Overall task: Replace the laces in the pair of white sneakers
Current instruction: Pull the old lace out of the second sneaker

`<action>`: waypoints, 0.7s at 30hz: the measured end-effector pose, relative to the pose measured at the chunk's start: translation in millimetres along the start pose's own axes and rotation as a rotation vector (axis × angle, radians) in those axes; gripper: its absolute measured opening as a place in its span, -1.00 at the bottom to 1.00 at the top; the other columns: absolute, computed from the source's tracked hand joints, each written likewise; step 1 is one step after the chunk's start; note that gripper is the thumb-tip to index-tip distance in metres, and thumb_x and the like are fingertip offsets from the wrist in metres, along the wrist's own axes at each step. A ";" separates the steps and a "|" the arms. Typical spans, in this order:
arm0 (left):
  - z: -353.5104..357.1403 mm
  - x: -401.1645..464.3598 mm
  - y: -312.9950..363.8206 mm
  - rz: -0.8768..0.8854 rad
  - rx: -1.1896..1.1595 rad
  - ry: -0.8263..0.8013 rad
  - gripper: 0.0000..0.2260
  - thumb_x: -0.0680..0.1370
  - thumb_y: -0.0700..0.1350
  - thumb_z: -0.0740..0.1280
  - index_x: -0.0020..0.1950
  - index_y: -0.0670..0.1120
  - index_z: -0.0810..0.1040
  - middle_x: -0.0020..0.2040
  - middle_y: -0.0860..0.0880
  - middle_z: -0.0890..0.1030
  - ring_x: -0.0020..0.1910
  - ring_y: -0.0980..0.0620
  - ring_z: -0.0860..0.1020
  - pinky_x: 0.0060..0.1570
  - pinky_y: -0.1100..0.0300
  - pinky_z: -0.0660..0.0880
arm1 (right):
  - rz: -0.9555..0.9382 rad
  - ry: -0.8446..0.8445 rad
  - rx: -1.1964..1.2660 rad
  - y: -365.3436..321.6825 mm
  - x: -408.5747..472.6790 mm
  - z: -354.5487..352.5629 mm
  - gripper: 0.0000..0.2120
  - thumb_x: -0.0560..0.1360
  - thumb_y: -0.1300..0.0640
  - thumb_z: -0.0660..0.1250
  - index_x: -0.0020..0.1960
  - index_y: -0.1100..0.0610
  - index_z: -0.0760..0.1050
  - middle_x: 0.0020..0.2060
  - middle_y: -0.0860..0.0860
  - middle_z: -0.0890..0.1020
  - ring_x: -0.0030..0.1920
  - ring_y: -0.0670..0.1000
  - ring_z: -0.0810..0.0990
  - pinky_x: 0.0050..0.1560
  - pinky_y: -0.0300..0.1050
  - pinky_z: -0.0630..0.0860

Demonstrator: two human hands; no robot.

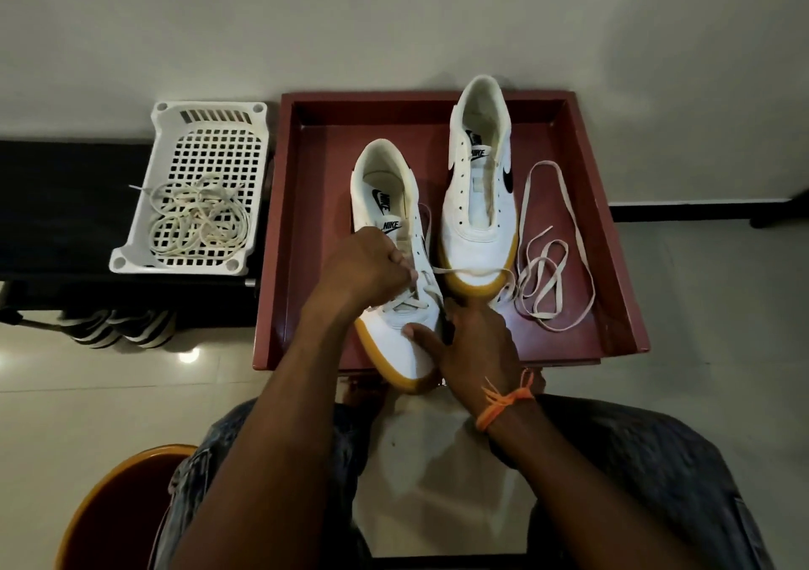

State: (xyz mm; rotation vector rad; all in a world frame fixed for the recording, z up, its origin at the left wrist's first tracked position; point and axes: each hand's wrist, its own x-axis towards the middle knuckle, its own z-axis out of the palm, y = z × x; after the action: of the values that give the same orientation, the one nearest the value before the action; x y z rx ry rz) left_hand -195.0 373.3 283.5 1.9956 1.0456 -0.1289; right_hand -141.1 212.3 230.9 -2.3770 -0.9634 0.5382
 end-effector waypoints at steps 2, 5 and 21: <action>-10.6 -0.2 0.0 -0.041 -0.020 -0.018 -0.90 0.47 -0.16 0.47 -0.15 -0.19 0.69 -0.20 -0.07 0.68 -0.19 0.01 0.62 -0.19 0.16 0.53 | 0.050 0.044 0.054 -2.5 -7.6 6.4 -0.36 0.45 -0.27 0.36 0.41 0.05 0.39 0.23 0.09 0.58 0.22 0.15 0.54 0.13 0.08 0.52; -32.9 -1.0 -3.9 -0.121 0.037 0.055 -0.86 0.45 -0.17 0.47 -0.14 -0.25 0.64 -0.20 -0.13 0.64 -0.20 -0.07 0.61 -0.22 0.10 0.51 | 0.125 0.156 0.162 -5.9 -15.4 11.3 -0.41 0.43 -0.22 0.42 0.34 0.04 0.42 0.17 0.06 0.63 0.16 0.15 0.58 0.06 0.04 0.53; -9.8 10.6 -9.5 0.235 0.328 0.109 -0.86 0.41 -0.12 0.48 -0.04 -0.05 0.67 -0.03 -0.05 0.66 -0.04 -0.07 0.61 -0.01 0.03 0.58 | 0.034 0.233 0.047 -2.6 -19.9 22.3 -0.53 0.53 -0.22 0.26 0.32 0.02 0.54 0.00 0.10 0.60 0.02 0.12 0.58 -0.04 -0.04 0.54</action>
State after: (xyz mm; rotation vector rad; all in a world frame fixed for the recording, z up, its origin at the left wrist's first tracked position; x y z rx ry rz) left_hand -197.7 389.8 278.9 2.4316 0.8909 -0.0686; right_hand -167.7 206.3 218.2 -2.3541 -0.7989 0.2839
